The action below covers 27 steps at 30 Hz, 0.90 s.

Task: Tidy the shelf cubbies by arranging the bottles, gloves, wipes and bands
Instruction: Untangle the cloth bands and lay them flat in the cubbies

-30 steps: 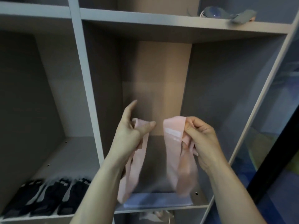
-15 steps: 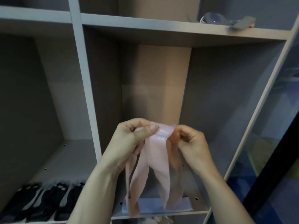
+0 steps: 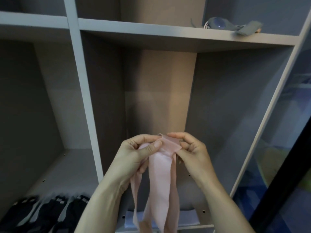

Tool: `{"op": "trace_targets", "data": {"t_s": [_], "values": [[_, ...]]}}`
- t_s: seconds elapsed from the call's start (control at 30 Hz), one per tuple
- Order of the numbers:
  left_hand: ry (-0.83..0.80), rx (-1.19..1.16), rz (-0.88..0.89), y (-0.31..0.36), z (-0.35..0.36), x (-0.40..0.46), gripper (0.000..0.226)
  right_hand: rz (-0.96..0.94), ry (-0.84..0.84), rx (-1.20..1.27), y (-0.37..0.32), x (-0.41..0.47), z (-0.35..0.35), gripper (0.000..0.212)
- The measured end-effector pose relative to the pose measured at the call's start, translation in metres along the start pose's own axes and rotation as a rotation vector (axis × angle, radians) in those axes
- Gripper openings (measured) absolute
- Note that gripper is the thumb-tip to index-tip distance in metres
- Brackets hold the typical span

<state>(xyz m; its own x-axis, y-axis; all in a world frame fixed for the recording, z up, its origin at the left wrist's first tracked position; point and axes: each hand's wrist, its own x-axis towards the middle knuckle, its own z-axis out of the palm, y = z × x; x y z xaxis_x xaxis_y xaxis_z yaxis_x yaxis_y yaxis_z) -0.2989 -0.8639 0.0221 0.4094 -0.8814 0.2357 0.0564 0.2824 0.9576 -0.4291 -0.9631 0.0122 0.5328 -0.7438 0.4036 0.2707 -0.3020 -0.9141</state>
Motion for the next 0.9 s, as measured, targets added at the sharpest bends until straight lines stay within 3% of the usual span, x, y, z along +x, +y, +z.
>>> {"op": "trace_targets", "data": {"t_s": [0.13, 0.23, 0.57, 0.77, 0.9], "values": [[0.031, -0.03, 0.049, 0.001, 0.0, 0.003, 0.029, -0.023, -0.002, -0.097, 0.003, -0.001, -0.003, 0.026], [0.053, -0.044, 0.064, 0.002, 0.004, 0.004, 0.034, -0.1, 0.016, -0.179, 0.003, -0.003, -0.005, 0.017], [0.147, -0.006, 0.101, 0.003, 0.015, 0.001, 0.021, 0.129, -0.051, 0.112, -0.008, -0.01, 0.006, 0.035], [0.118, 0.105, 0.073, 0.008, 0.014, -0.005, 0.023, 0.11, 0.188, 0.231, -0.005, -0.009, 0.022, 0.014], [0.136, -0.187, -0.041, 0.011, 0.002, -0.003, 0.033, 0.075, 0.264, 0.373, -0.01, -0.006, 0.01, 0.013]]}}
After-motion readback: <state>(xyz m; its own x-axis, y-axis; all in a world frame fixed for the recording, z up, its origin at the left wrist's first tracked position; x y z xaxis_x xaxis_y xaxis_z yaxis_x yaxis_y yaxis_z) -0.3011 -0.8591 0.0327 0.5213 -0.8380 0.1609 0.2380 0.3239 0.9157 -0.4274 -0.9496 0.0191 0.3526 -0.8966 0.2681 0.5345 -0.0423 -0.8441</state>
